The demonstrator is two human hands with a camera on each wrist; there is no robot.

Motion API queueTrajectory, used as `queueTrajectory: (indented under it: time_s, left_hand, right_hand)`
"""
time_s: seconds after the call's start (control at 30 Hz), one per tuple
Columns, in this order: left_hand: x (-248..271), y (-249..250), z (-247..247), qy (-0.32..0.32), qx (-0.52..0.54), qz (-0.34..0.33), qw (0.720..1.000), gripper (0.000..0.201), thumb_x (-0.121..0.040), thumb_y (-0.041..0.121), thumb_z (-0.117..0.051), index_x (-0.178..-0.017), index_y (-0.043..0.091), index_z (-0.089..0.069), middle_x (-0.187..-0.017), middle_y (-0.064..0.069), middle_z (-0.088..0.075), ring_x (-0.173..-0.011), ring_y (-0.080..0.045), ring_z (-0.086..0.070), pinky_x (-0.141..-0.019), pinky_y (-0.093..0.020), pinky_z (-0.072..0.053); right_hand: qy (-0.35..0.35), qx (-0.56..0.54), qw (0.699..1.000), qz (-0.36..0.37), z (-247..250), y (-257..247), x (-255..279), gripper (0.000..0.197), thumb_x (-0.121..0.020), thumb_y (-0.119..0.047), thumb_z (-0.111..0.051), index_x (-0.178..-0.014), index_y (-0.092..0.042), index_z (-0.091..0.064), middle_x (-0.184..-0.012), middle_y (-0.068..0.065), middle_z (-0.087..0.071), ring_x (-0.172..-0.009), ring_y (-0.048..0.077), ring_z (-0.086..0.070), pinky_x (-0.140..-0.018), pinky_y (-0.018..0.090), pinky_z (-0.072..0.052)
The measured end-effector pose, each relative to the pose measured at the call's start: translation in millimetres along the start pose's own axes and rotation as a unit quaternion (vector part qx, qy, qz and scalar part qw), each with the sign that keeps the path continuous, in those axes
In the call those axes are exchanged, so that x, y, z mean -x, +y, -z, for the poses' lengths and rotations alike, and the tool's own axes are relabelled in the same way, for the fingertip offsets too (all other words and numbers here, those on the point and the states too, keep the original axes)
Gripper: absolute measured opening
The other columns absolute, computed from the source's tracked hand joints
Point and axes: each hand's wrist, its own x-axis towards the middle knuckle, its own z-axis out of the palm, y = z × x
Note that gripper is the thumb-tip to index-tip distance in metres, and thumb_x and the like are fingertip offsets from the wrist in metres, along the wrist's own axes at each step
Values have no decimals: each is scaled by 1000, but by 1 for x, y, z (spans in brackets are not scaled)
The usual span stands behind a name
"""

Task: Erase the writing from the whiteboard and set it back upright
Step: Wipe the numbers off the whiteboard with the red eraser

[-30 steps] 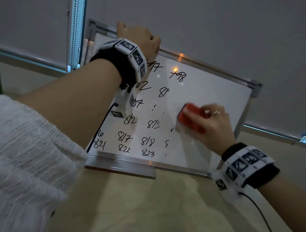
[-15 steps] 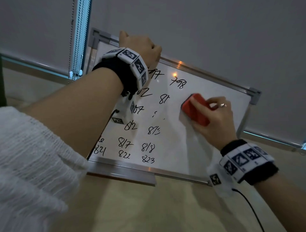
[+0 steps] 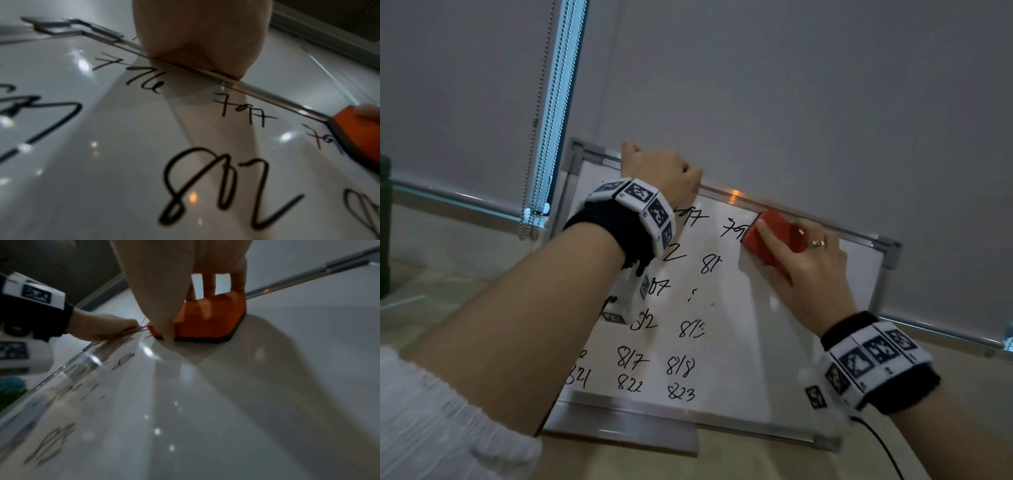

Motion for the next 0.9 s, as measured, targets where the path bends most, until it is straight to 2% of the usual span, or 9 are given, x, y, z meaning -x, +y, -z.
queueTrajectory:
  time_s: [0.1,0.23,0.3,0.37,0.47,0.53,0.6,0.77,0.9]
  left_hand:
    - [1,0,1,-3,-5,3,1000,46,-92,32,-26,-64,14,-57,-58,1,-44,-73,-22,-48,-95,-39,-26]
    - [4,3,4,0,2,8,1000,45,-92,31,-27,-54,13,-45,-57,1,-43,-73,-23,-49,-94,-39,-26]
    - [6,4,6,3,2,1,1000,44,-92,31,-27,-56,14,-47,-59,1,-45,-75,-22,-50,-94,-39,-26]
    - [8,5,8,3,0,0,1000,44,-92,30,-27,-61,14,-54,-67,-2,-53,-75,-22,-50,-94,-39,-26]
    - [7,5,9,-3,5,6,1000,46,-91,31,-26,-78,16,-67,-75,-3,-58,-74,-22,-49,-94,-40,-25]
    - [6,4,8,-1,8,8,1000,48,-91,32,-26,-80,15,-70,-76,-3,-59,-74,-22,-50,-94,-40,-25]
    - [5,3,8,7,6,10,1000,48,-91,31,-26,-81,15,-70,-75,-3,-59,-75,-23,-51,-94,-40,-25]
    - [7,5,9,-3,4,14,1000,48,-90,31,-26,-83,16,-71,-69,-1,-55,-73,-22,-49,-93,-39,-25]
    - [5,6,7,-5,9,15,1000,46,-90,31,-26,-82,16,-70,-75,-3,-56,-75,-23,-48,-94,-39,-25]
  right_hand:
    - [19,-7,1000,-2,-6,-12,8,47,-82,-36,-54,-128,-33,-45,-116,14,-46,-92,29,-40,-69,44,-45]
    - [-15,-2,978,206,-12,-30,65,47,-80,-25,-52,-126,-34,-47,-113,11,-44,-90,28,-44,-72,42,-44]
    - [-32,14,965,259,-6,-23,61,49,-78,-22,-51,-125,-35,-47,-113,9,-45,-91,27,-46,-73,41,-42]
    - [-10,27,975,221,-1,-14,32,46,-81,-24,-48,-126,-35,-46,-113,11,-46,-91,29,-48,-72,42,-43]
    - [-5,22,997,78,9,-3,-16,45,-82,-35,-42,-127,-34,-43,-113,19,-55,-88,37,-54,-70,46,-46]
    - [-7,10,999,33,6,-10,-17,45,-82,-38,-42,-127,-34,-43,-113,19,-57,-89,39,-54,-71,47,-46]
    - [-9,-12,998,60,-2,-21,6,45,-82,-37,-47,-126,-35,-45,-114,15,-52,-90,34,-49,-74,46,-47]
    - [-53,14,965,256,-4,-27,51,58,-72,-25,-53,-128,-37,-43,-117,7,-43,-95,25,-44,-87,48,-37]
    - [-11,26,983,181,2,-12,-4,50,-78,-24,-50,-126,-38,-45,-117,10,-50,-96,29,-44,-90,51,-33]
